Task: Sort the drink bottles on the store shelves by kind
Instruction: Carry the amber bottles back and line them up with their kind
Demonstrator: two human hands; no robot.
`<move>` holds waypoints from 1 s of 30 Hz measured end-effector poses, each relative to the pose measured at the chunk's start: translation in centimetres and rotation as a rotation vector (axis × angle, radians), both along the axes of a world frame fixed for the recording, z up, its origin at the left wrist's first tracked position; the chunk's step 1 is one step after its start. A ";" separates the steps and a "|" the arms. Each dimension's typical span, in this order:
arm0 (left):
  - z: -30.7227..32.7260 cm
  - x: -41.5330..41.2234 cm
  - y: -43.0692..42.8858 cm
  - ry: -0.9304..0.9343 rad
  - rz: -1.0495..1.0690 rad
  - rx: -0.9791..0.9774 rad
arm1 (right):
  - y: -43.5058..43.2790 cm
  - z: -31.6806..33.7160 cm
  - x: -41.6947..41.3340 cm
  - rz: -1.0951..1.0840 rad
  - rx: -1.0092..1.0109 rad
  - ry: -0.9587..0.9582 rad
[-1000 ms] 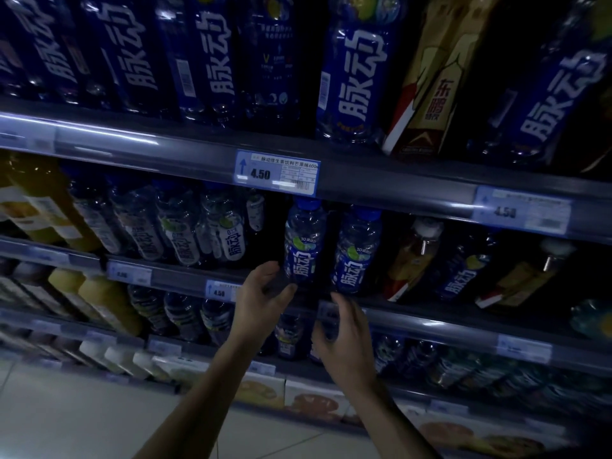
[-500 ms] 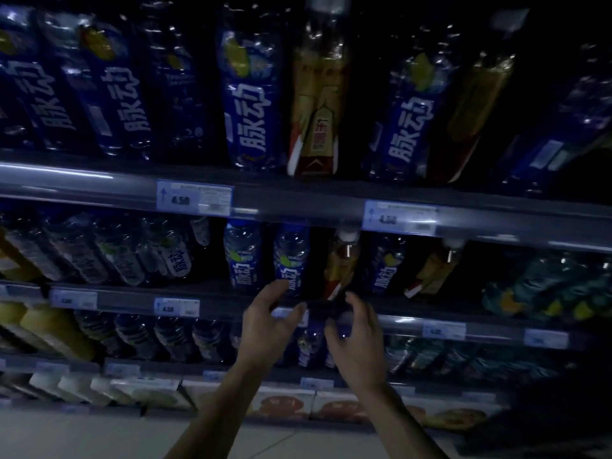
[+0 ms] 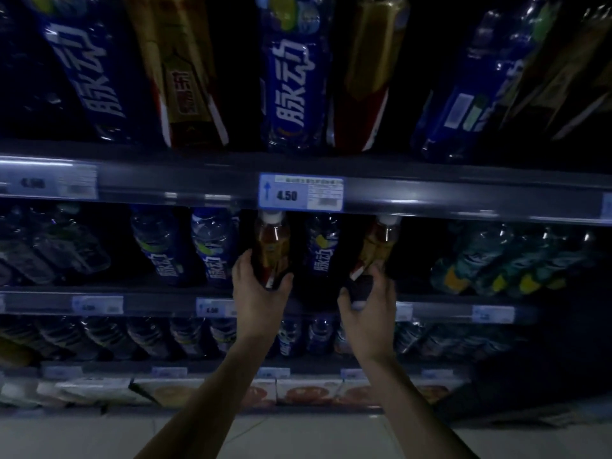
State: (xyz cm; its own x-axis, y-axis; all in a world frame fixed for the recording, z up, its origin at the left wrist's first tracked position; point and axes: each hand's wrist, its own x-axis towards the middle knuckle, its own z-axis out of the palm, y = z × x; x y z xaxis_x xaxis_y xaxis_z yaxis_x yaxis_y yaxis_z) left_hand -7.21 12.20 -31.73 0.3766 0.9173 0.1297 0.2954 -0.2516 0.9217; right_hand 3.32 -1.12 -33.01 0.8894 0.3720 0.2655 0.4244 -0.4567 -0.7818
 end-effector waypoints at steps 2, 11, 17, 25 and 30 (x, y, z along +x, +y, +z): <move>-0.2 0.7 0.1 0.021 0.040 0.017 | 0.2 -0.2 1.3 -0.021 0.017 0.022; -1.0 3.0 1.2 0.024 0.135 0.029 | 1.6 -1.0 5.4 -0.097 0.115 0.059; -1.4 3.4 1.9 0.015 0.152 0.004 | 2.8 -1.3 6.4 -0.074 0.224 0.111; -1.2 2.7 3.3 -0.049 0.124 -0.097 | 3.4 -1.7 6.6 -0.096 0.364 0.236; -1.0 2.3 3.8 -0.024 0.120 -0.094 | 3.2 -1.6 7.0 -0.120 0.340 0.271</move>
